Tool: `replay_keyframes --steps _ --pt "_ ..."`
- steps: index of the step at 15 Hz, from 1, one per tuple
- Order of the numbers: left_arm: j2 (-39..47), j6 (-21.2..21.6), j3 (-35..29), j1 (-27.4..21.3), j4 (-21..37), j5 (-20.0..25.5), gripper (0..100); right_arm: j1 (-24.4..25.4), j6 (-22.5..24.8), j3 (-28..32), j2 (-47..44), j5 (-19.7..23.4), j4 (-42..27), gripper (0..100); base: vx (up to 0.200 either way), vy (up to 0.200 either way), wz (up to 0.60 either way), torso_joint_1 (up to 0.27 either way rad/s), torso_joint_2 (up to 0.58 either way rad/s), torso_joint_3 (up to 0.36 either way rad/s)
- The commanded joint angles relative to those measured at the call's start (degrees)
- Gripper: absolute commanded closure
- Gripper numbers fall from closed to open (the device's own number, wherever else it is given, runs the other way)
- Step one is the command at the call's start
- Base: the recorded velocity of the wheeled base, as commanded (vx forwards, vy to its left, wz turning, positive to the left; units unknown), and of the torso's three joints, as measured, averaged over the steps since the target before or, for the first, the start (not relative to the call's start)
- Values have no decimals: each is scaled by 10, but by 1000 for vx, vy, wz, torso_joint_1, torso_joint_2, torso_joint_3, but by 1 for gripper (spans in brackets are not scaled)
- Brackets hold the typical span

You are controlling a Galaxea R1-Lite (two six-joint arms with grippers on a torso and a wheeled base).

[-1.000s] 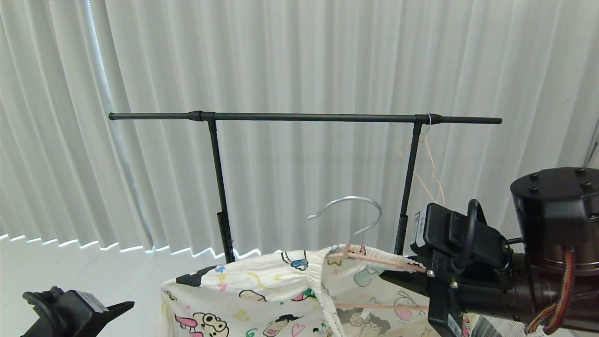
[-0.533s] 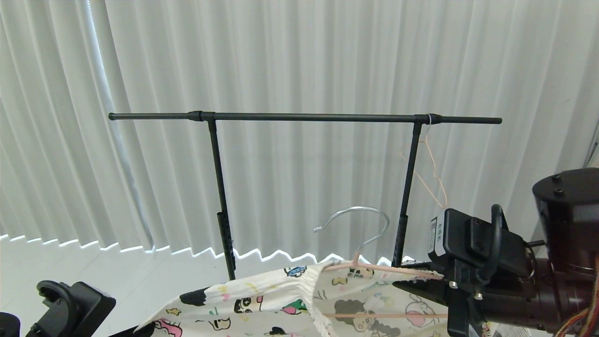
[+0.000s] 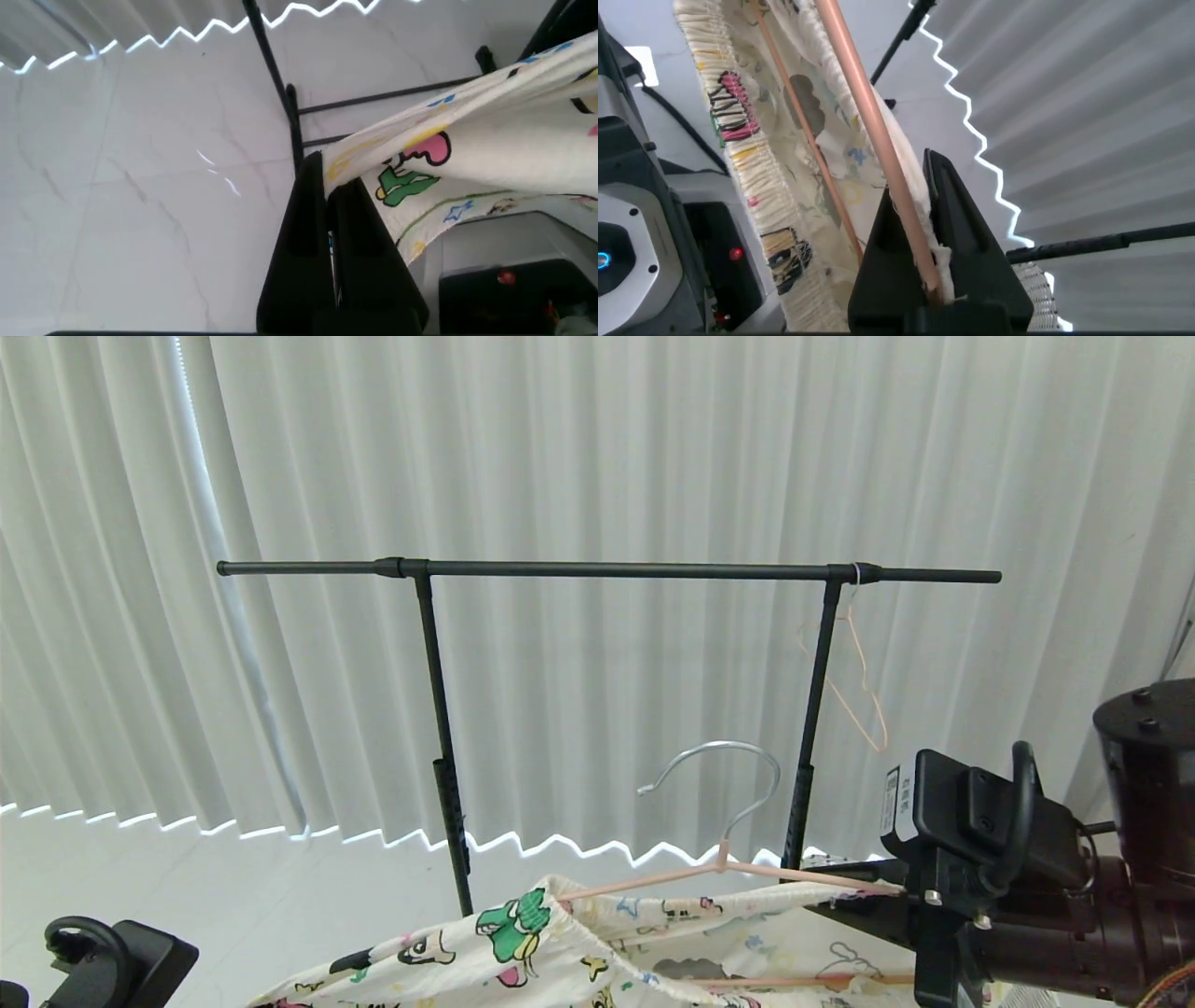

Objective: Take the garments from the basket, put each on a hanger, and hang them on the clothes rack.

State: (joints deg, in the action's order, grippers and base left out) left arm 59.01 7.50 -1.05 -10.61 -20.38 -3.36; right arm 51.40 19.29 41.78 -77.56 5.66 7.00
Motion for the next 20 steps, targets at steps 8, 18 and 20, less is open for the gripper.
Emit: replay_keyframes --steps 8,18,20 --pt "-81 -74 -58 -6 -1 27 0 -75 -8 -19 16 -44 -12 100 0 0 0 0 0 0" --pt "27 35 -210 -6 0 25 0 -220 -124 63 21 -238 -208 100 0 0 0 0 0 0" --pt "51 74 -245 -6 0 24 0 -239 -199 120 -7 -290 -297 100 0 0 0 0 0 0"
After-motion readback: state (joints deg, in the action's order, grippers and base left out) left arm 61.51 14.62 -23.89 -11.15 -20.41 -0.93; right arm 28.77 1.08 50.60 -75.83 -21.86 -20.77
